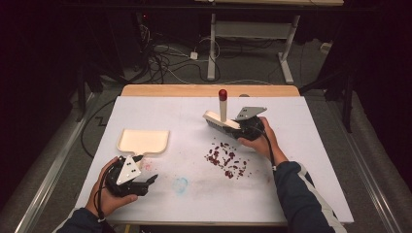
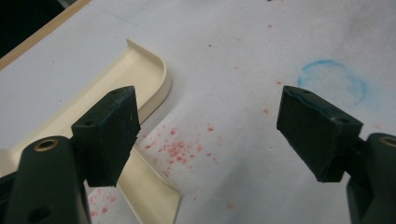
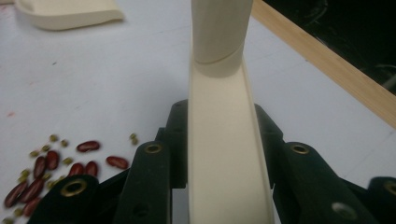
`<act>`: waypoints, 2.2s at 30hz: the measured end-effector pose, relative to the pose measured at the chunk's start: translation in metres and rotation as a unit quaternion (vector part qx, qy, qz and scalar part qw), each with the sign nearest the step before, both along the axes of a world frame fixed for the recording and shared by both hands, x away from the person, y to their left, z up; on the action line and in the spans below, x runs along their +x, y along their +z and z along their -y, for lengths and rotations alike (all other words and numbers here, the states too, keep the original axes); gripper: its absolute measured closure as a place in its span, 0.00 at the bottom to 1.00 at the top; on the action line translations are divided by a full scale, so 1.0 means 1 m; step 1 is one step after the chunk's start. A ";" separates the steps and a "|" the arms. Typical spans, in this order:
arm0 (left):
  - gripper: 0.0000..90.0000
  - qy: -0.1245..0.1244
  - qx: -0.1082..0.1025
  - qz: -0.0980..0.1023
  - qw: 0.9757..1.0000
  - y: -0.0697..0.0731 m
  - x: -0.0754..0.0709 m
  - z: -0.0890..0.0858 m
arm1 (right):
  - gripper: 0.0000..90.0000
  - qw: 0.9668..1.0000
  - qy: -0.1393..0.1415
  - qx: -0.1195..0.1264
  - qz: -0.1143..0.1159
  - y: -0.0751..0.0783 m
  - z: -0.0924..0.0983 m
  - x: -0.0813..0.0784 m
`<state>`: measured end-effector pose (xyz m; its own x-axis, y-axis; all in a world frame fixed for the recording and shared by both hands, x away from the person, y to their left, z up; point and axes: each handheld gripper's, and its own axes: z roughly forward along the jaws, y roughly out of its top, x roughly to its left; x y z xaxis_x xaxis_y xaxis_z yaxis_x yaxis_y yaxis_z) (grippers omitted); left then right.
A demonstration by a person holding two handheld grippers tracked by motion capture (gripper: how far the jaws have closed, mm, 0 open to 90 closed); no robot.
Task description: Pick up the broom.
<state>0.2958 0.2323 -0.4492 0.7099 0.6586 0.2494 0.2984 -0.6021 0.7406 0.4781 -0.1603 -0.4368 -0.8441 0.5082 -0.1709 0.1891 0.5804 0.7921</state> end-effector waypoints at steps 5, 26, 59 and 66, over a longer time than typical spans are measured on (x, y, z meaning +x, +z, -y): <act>0.23 0.002 0.004 -0.002 1.000 0.000 -0.001 0.001 | 0.75 0.998 0.052 -0.015 0.009 -0.005 0.004 -0.015; 0.23 0.000 0.011 -0.006 1.000 -0.001 -0.001 0.004 | 0.75 0.990 0.130 -0.020 0.041 -0.005 0.028 -0.081; 0.22 -0.015 0.009 0.009 1.000 0.003 -0.004 0.009 | 0.76 0.992 -0.122 0.003 0.044 0.016 0.062 -0.128; 0.22 -0.018 0.016 0.010 1.000 0.003 -0.004 0.011 | 0.76 0.984 -0.178 -0.015 0.020 0.005 0.058 -0.142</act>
